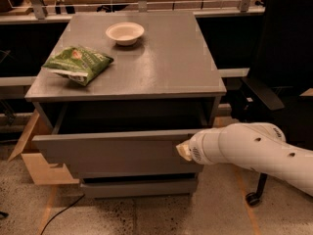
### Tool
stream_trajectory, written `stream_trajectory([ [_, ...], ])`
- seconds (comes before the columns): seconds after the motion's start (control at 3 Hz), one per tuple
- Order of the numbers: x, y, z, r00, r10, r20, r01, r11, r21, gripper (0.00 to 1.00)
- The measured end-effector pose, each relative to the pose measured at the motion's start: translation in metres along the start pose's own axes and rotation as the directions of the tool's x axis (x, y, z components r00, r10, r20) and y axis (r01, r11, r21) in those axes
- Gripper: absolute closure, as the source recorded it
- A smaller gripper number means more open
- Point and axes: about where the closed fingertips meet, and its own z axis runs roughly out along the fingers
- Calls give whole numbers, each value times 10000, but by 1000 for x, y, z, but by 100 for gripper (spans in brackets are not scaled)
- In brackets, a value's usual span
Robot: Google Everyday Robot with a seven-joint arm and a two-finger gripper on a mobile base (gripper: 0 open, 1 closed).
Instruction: Close top drawer
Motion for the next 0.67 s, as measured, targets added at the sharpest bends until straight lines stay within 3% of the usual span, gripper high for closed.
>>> stream_trajectory([
  [0.33, 0, 0, 0, 10000, 0, 1, 0, 10000, 0, 100],
  [0.67, -10, 0, 15, 9985, 134, 530, -124, 9998, -184, 100],
])
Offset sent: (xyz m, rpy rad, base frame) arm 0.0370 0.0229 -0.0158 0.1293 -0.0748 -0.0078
